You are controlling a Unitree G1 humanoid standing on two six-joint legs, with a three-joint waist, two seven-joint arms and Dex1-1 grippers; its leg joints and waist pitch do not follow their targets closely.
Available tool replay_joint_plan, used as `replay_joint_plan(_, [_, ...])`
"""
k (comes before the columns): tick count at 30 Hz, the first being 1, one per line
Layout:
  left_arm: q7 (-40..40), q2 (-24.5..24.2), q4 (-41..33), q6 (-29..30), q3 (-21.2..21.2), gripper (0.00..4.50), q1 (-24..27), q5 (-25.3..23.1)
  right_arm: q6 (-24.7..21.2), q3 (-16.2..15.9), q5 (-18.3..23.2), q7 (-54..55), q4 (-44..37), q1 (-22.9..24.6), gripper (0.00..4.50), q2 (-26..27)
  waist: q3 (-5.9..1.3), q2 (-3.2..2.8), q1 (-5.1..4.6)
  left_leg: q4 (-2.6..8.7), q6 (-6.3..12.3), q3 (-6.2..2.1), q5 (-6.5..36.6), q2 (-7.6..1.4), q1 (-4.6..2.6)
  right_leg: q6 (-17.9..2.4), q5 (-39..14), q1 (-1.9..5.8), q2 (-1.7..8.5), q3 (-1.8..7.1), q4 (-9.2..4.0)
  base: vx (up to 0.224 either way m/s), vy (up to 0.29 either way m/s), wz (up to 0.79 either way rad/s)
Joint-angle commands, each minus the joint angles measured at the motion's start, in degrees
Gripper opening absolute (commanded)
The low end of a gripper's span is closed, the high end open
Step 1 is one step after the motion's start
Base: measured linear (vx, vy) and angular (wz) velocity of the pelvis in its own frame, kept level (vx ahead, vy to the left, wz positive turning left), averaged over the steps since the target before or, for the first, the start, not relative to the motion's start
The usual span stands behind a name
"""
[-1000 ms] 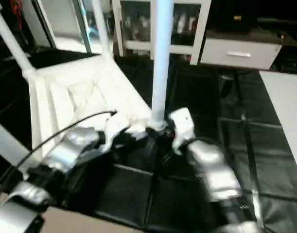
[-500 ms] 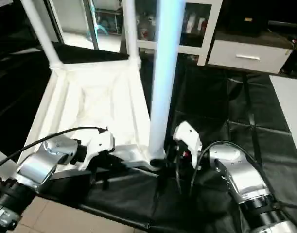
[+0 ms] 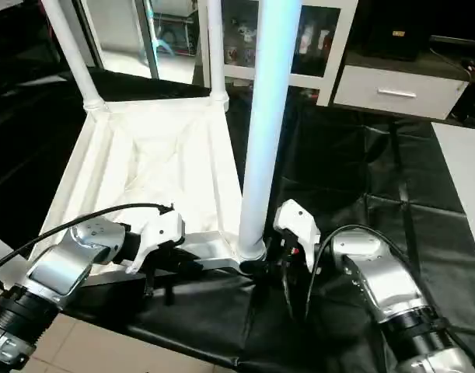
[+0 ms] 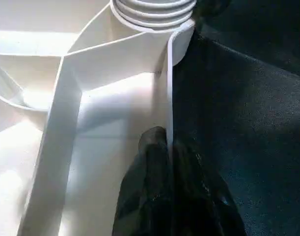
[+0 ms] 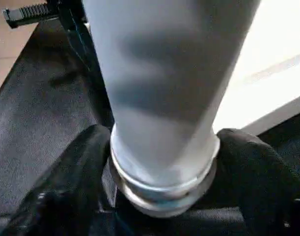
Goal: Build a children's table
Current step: Rotate leg to tighten
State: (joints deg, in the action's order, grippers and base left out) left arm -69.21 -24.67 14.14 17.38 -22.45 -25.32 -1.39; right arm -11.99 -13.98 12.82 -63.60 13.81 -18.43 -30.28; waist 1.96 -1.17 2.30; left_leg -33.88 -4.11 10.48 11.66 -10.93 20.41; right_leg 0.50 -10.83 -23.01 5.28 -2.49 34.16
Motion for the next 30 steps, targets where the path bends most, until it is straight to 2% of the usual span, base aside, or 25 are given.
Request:
replay_joint_plan(1, [-1.6, -0.5, 0.0, 1.2, -3.3, 0.00, 1.6, -0.6, 0.2, 0.5, 0.3, -1.0, 0.3, -1.4, 3.25, 0.1, -2.99, 0.72, -0.03, 3.85, 5.65, -0.33, 8.1, -1.94, 0.05, -15.9, -5.3, 2.93, 2.19, 1.79, -3.04, 0.000, 0.000, 0.00])
replay_joint_plan(7, [-1.5, -0.4, -0.4, 1.7, -3.5, 0.00, 1.9, -0.6, 0.6, -0.1, 0.1, -1.9, 1.1, -1.6, 2.90, 0.4, -3.03, 0.93, 0.01, 3.72, 6.12, -0.27, 7.5, -1.88, 0.06, -16.3, -4.6, 3.03, 2.26, 1.79, -2.92, 0.000, 0.000, 0.00])
replay_joint_plan(8, [-1.5, -0.3, -0.4, 1.8, -3.5, 0.00, 2.0, -0.5, 0.6, -0.1, 0.0, -2.0, 1.2, -1.6, 2.79, 0.4, -3.00, 1.25, -0.05, 3.73, 6.24, -0.23, 7.5, -1.89, 0.10, -16.3, -4.8, 3.02, 2.22, 1.77, -2.97, 0.000, 0.000, 0.00])
replay_joint_plan(10, [-1.6, -0.5, -0.7, 1.8, -3.6, 0.00, 2.2, -0.5, 0.9, -0.3, -0.1, -2.3, 1.5, -1.8, 2.74, 0.4, -3.01, 0.93, 0.00, 3.72, 6.18, -0.26, 7.5, -1.90, 0.04, -16.2, -5.1, 2.99, 2.26, 1.78, -2.96, 0.000, 0.000, 0.00])
replay_joint_plan(11, [-1.7, -0.8, -1.0, 1.8, -3.7, 0.00, 2.6, -0.5, 1.1, -0.3, -0.3, -2.6, 1.8, -1.9, 2.74, 0.5, -3.07, 0.47, 0.00, 3.69, 6.10, -0.32, 7.4, -1.89, 0.00, -16.4, -4.6, 2.99, 2.24, 1.78, -2.85, 0.000, 0.000, 0.00])
replay_joint_plan(13, [-1.9, -1.1, -1.1, 1.7, -3.8, 0.00, 2.9, -0.5, 1.2, -0.3, -0.4, -3.0, 2.1, -2.1, 2.73, 0.4, -3.12, 0.68, -0.18, 3.64, 6.19, -0.27, 7.3, -1.86, 0.04, -16.7, -3.4, 3.07, 2.14, 1.73, -2.81, 0.000, 0.000, 0.00])
replay_joint_plan(18, [-1.9, -1.2, -0.8, 1.3, -3.9, 0.00, 3.1, -0.7, 1.2, -0.1, -0.4, -3.0, 2.5, -2.5, 2.70, 0.5, -3.19, 0.74, -0.19, 3.54, 6.50, -0.25, 6.9, -1.84, -0.02, -17.1, -2.5, 3.13, 2.08, 1.72, -2.72, 0.000, 0.000, 0.00])
replay_joint_plan(21, [-0.7, -0.5, -0.2, 1.0, -3.3, 0.00, 2.9, -0.7, 1.8, -0.2, -0.8, -2.6, 2.5, -2.3, 2.70, 0.7, -3.19, 0.69, -0.17, 3.51, 6.55, -0.24, 6.8, -1.83, -0.02, -17.3, -2.2, 3.13, 2.08, 1.71, -2.69, 0.000, 0.000, 0.00])
replay_joint_plan(22, [1.9, 1.3, 1.0, 0.7, -2.1, 0.00, 2.3, -0.5, 2.9, 0.7, -2.0, 1.0, 4.0, -2.6, 2.70, 1.9, -3.17, 0.66, -0.25, 3.48, 6.40, -0.17, 6.9, -1.84, 0.02, -17.4, -2.3, 3.08, 2.14, 1.75, -2.73, 0.000, 0.000, 0.00])
replay_joint_plan(24, [4.6, 2.9, 2.5, 0.3, -0.9, 0.00, 1.7, -0.4, 3.8, 1.8, -3.2, 5.4, 5.9, -3.2, 2.70, 3.5, -2.76, 0.70, -0.40, 3.80, 5.27, -0.19, 9.7, -1.75, 0.12, -16.4, -7.3, 2.92, 2.09, 1.62, -3.31, 0.000, 0.000, 0.00])
replay_joint_plan(25, [8.1, 5.4, 5.4, -0.5, 0.7, 0.00, 0.4, -0.2, 4.4, 3.5, -4.4, 12.0, 8.9, -4.2, 2.70, 5.9, -2.61, 0.89, -0.60, 4.00, 3.97, -0.31, 11.9, -1.65, 0.01, -15.1, -12.3, 2.94, 2.17, 1.62, -3.77, 0.000, 0.000, 0.00])
replay_joint_plan(26, [8.4, 5.6, 5.7, -0.5, 0.9, 0.00, 0.3, -0.1, 4.4, 3.6, -4.4, 12.3, 9.0, -4.2, 2.69, 6.1, -2.45, 0.87, -0.76, 4.09, 2.73, -0.32, 13.9, -1.48, -0.27, -13.6, -17.1, 2.63, 2.18, 1.68, -4.26, -0.053, 0.003, -0.04])
replay_joint_plan(27, [12.2, 8.3, 9.1, -1.2, 2.8, 0.00, -1.4, 0.4, 4.3, 5.0, -4.4, 16.6, 10.8, -4.7, 2.69, 8.2, -2.43, 1.09, -1.00, 4.20, 1.91, -0.50, 15.0, -1.34, -0.08, -11.9, -20.8, 2.79, 2.17, 1.60, -4.49, -0.053, 0.003, -0.04])
replay_joint_plan(30, [16.1, 10.8, 13.3, -2.1, 4.0, 0.00, -3.7, 0.1, 3.3, 6.8, -4.0, 22.5, 11.7, -4.8, 2.69, 11.2, -2.40, 1.13, -1.11, 4.13, 1.84, -0.46, 15.7, -1.20, -0.26, -9.8, -24.1, 2.23, 2.15, 1.77, -5.05, -0.055, 0.004, -0.02])
